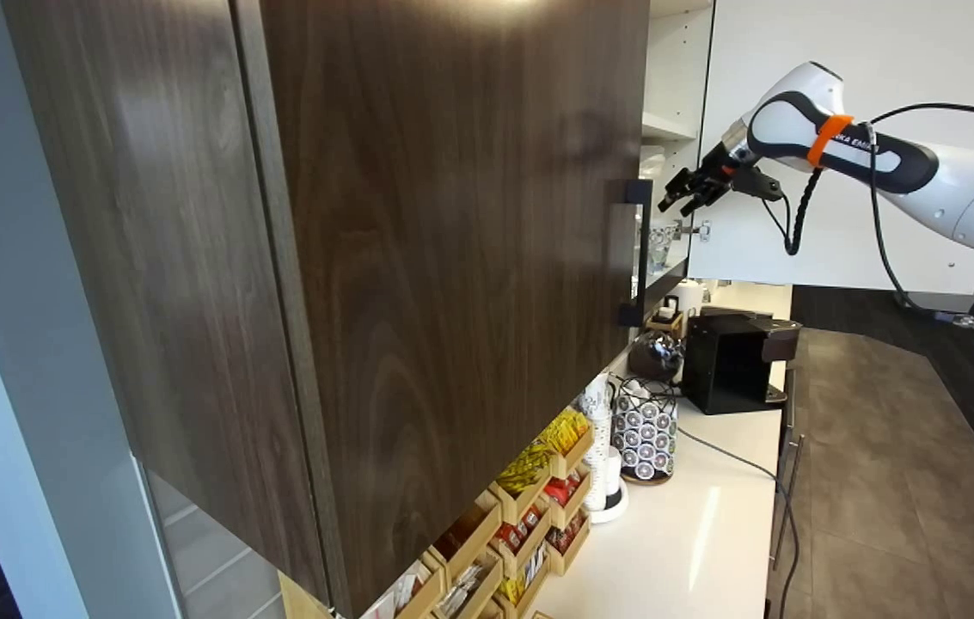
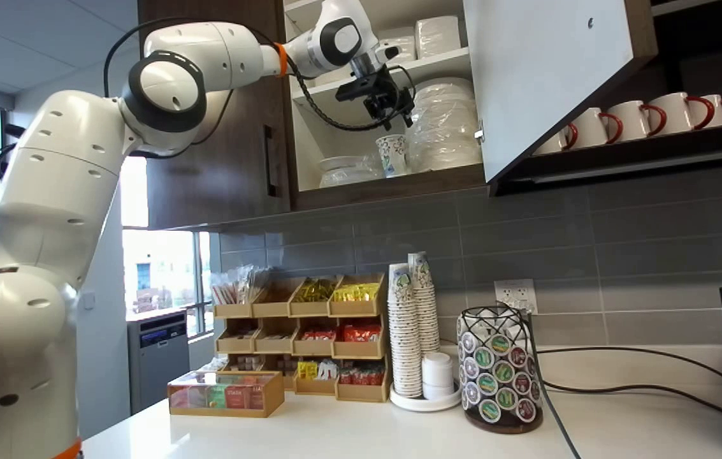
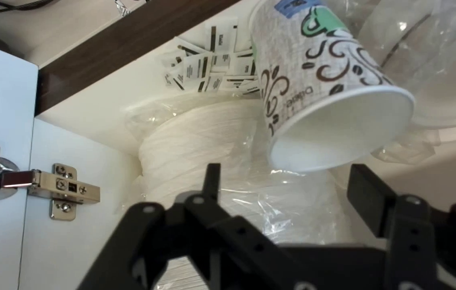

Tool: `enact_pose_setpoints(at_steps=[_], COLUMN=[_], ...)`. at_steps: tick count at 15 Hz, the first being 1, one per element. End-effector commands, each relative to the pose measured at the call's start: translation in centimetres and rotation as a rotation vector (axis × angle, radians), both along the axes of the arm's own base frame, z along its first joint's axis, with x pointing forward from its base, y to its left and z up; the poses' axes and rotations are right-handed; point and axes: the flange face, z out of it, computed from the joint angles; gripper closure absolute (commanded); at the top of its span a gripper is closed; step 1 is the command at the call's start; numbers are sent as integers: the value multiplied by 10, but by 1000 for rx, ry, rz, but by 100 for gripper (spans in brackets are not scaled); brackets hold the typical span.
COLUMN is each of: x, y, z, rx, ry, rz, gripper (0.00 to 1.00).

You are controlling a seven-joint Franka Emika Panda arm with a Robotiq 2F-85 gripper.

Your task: Put the cup upright in the cabinet

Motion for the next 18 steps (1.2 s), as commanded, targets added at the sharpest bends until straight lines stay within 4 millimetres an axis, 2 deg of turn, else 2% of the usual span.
enact_pose_setpoints(at_steps=[1,5,9,18], x=[-19,-46,-70,-113], y=[6,12,19,33], z=[13,21,17,-27], rx=[-20,-83,-115,-104], ry=[-14,-33,-82,-209], rz=[29,58,88,46], gripper=[0,0,0,0])
